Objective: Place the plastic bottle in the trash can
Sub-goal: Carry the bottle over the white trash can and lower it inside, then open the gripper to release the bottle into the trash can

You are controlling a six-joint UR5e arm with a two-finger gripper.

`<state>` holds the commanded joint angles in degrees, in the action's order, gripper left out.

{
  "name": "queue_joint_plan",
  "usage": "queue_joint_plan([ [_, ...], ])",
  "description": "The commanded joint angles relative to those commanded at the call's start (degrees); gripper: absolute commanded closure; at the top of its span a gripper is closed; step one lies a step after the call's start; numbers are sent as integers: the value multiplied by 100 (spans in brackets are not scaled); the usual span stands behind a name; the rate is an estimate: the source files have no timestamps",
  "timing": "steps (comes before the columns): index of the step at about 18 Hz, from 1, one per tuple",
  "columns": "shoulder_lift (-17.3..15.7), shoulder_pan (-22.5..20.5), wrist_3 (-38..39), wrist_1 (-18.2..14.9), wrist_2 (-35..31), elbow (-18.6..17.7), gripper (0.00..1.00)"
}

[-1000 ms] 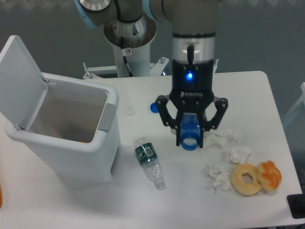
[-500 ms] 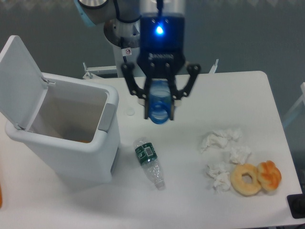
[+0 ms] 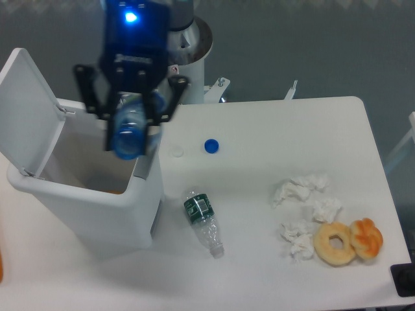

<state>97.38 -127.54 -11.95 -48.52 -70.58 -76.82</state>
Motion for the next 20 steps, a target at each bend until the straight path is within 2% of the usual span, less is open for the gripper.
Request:
queue_joint_plan([
  [3,132,167,0,9,0,-44,91],
  [5,263,237,-44,210,0,-61,90],
  [7,369,326,-44,264,0,-61,90],
  [20,466,440,-44,299,0,-193,85],
])
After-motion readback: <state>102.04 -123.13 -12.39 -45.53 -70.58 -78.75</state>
